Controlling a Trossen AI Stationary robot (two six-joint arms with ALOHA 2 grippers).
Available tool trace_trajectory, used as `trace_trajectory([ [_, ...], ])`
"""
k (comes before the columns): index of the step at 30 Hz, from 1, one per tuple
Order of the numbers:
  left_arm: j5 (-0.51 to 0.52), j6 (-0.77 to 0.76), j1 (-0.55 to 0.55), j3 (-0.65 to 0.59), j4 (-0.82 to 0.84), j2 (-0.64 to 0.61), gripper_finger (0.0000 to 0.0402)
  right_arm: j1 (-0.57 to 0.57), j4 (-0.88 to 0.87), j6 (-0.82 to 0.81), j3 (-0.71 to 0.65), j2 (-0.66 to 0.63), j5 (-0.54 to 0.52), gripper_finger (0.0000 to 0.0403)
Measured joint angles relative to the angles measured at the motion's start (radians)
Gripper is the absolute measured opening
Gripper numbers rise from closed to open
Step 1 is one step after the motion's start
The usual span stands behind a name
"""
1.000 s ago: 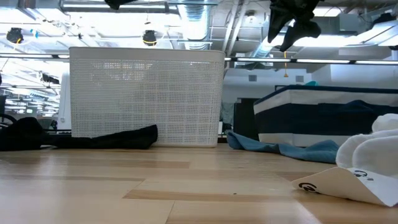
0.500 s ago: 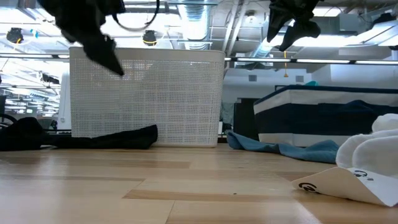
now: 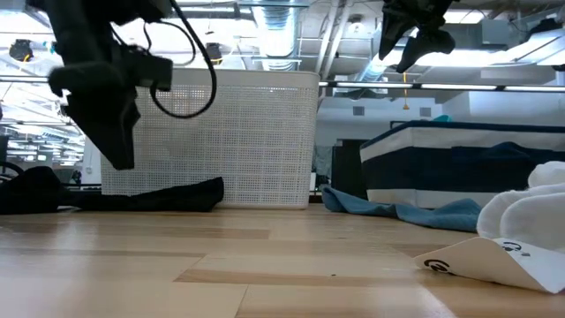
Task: Pick & Place Cloths
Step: Put the black sock into the blue bin
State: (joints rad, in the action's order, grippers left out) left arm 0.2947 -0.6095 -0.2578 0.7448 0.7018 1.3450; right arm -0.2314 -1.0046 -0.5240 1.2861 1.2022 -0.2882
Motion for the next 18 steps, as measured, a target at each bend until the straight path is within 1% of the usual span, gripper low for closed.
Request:
trace_trajectory([
  [6, -0.006, -0.004, 0.067, -0.009, 0.003, 0.03, 0.0305, 0.002, 0.0, 0.0, 0.0, 0.0, 0.001, 0.0291],
  [10, -0.008, -0.003, 0.105, -0.058, 0.006, 0.03, 0.0305, 0.002, 0.0, 0.0, 0.0, 0.0, 0.003, 0.0291],
  [16, -0.036, -0.006, 0.119, -0.129, 0.001, 0.031, 0.0305, 0.002, -0.002, 0.0, 0.0, 0.0, 0.003, 0.0291],
  [18, -0.06, -0.008, 0.119, -0.145, -0.001, 0.031, 0.0302, 0.002, -0.002, 0.0, 0.0, 0.0, 0.003, 0.0291],
])
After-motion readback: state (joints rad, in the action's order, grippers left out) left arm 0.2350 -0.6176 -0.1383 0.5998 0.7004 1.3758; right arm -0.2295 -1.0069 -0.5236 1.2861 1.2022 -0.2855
